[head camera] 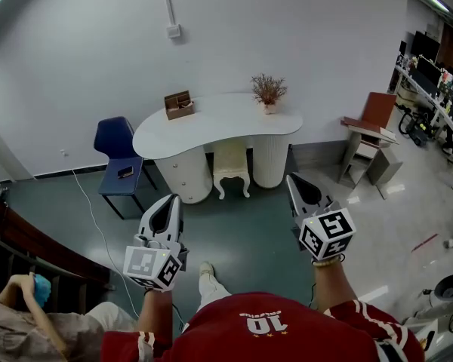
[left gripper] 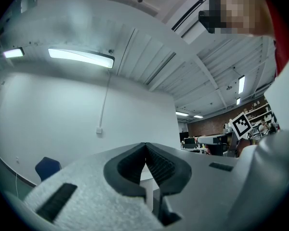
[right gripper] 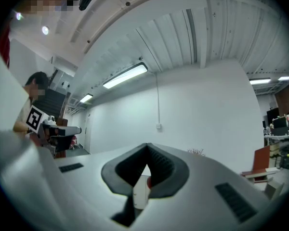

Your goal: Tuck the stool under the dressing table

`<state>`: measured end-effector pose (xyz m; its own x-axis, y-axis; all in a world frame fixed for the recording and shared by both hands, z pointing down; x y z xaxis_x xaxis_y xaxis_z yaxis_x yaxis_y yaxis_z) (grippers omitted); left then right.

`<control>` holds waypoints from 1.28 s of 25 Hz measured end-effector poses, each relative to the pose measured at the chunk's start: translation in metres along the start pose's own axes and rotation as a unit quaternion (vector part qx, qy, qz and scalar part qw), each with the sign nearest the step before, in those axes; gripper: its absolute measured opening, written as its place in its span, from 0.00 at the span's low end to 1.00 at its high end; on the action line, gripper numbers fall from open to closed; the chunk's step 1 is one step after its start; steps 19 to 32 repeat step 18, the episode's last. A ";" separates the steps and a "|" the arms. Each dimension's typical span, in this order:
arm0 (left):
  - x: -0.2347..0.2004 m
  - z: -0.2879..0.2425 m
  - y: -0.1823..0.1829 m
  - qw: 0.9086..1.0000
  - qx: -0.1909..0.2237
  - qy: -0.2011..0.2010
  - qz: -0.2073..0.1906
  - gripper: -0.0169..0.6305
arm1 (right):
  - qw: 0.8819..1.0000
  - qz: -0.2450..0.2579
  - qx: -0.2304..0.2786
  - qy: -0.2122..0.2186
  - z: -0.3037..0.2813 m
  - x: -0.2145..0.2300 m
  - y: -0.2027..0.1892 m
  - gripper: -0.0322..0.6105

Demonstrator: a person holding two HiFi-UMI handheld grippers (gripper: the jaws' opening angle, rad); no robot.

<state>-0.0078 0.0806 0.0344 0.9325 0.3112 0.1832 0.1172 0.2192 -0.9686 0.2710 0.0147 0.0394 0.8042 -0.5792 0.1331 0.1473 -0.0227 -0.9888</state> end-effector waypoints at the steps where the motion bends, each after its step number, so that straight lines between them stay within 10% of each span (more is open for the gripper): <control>1: -0.001 0.000 -0.001 1.000 -0.001 -0.001 0.000 0.03 | 1.000 0.001 0.000 0.001 -0.002 -0.001 0.000 0.05; 32: -0.012 -0.006 -0.007 1.000 -0.007 0.000 -0.010 0.03 | 1.000 -0.003 -0.001 0.010 -0.015 -0.004 -0.001 0.05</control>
Point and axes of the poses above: the fingertips, and each gripper's own axes: z backward along the fingers, x to its right, y out of its top, the point moved 3 cm from there along z, backward along the fingers, and after that the axes turned 9 degrees about -z, right-handed, at the moved point
